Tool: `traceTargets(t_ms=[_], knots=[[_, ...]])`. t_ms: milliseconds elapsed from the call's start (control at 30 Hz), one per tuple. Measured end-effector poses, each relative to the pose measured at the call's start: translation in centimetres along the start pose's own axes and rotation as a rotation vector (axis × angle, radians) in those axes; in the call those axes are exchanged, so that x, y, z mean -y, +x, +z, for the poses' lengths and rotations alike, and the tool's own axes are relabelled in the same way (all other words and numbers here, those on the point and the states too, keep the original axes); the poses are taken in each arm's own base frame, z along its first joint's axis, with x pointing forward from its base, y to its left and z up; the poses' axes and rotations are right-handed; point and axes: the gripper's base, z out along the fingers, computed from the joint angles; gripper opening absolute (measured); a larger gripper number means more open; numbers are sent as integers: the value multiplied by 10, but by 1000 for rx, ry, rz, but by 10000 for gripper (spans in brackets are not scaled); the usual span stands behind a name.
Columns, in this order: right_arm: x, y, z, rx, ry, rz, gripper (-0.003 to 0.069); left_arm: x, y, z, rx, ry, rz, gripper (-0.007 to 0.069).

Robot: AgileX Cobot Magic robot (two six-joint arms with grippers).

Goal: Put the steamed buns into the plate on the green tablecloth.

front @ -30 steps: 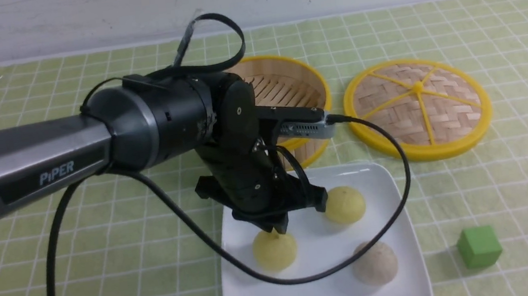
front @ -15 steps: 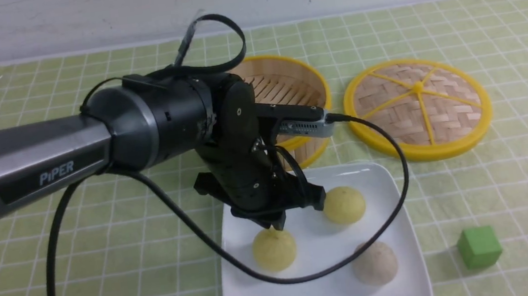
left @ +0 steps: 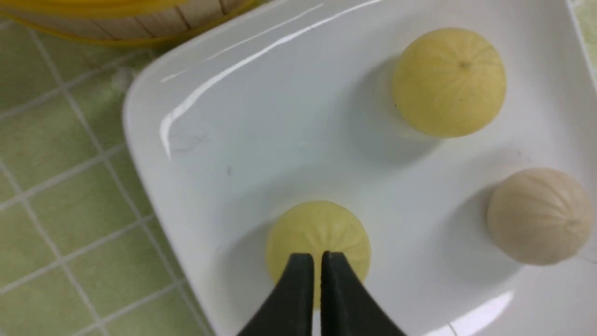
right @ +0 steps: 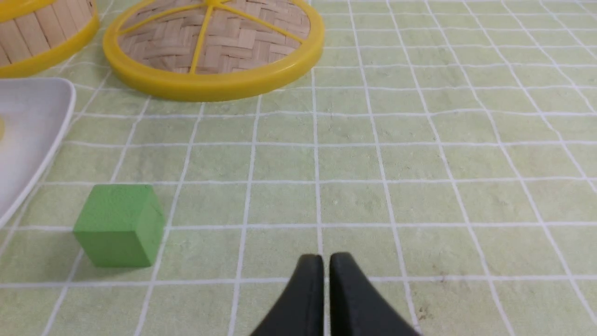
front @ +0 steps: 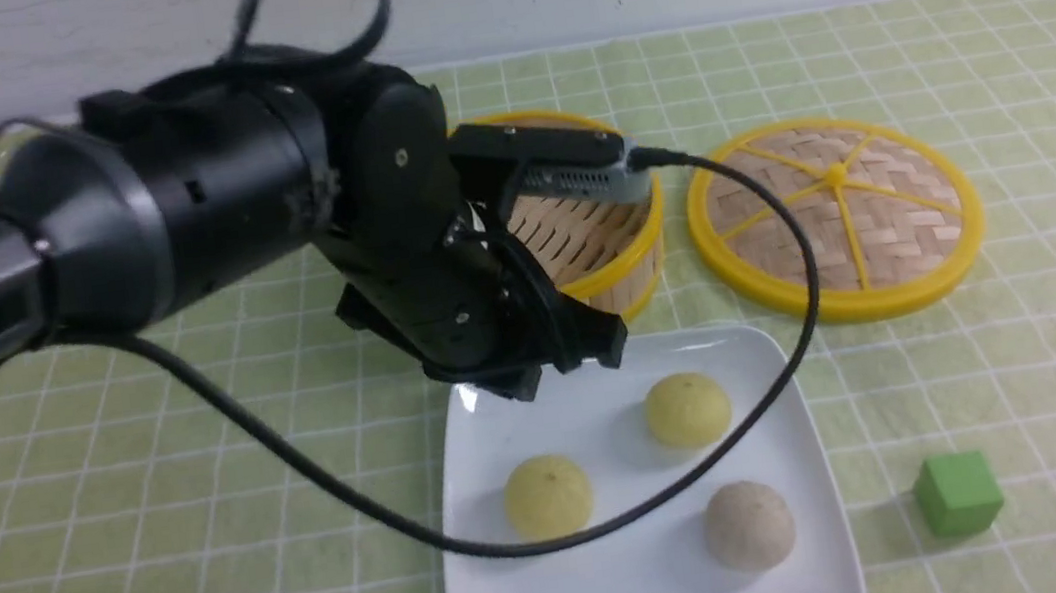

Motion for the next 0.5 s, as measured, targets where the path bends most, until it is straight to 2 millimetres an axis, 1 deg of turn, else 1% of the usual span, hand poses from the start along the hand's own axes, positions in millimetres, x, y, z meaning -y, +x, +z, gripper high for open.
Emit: traceTargets(t_ms=[33, 67, 100, 200, 233, 267, 333, 367, 400, 433, 467, 500], knots=[[0, 0, 0, 0, 0, 0, 47, -1, 1, -3, -2, -5, 4, 31], [0, 0, 0, 0, 0, 0, 48, -3, 4, -22, 12, -21, 18, 12], [0, 0, 0, 0, 0, 0, 49, -4, 7, -37, 27, -31, 26, 4], [0, 0, 0, 0, 0, 1, 55, -12, 23, -87, 56, -80, 35, 2], [0, 0, 0, 0, 0, 1, 55, -12, 25, -94, 69, -80, 33, 2], [0, 0, 0, 0, 0, 1, 58, -16, 40, -113, 89, -87, 24, 2], [0, 0, 0, 0, 0, 0, 61, -19, 63, -132, 124, -80, 10, 2], [0, 0, 0, 0, 0, 0, 62, -19, 71, -137, 141, -74, 6, 2], [0, 0, 0, 0, 0, 0, 63, -21, 86, -143, 176, -61, -4, 2], [0, 0, 0, 1, 0, 0, 64, -24, 109, -147, 248, -32, -35, 2], [0, 0, 0, 1, 0, 0, 64, -26, 118, -151, 314, -12, -49, 2], [0, 0, 0, 1, 0, 0, 64, -28, 130, -151, 387, 14, -70, 2]])
